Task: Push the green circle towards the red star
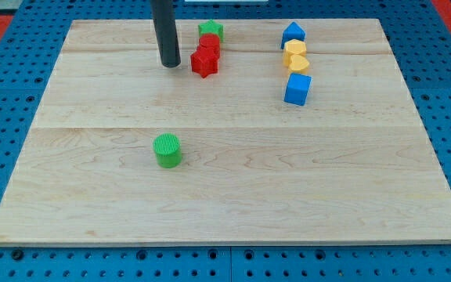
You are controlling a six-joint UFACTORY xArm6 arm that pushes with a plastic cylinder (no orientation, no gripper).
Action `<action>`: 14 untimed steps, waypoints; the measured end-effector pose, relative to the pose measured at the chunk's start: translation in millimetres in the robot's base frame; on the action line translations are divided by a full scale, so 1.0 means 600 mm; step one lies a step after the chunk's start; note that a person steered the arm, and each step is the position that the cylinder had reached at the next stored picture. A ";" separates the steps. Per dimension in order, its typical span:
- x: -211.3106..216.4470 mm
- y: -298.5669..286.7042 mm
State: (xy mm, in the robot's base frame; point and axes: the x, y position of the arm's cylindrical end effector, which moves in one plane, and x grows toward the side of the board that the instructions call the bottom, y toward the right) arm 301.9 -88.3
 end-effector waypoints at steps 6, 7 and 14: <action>0.163 -0.151; 0.339 -0.133; 0.338 -0.038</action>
State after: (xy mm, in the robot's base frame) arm 504.8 -110.9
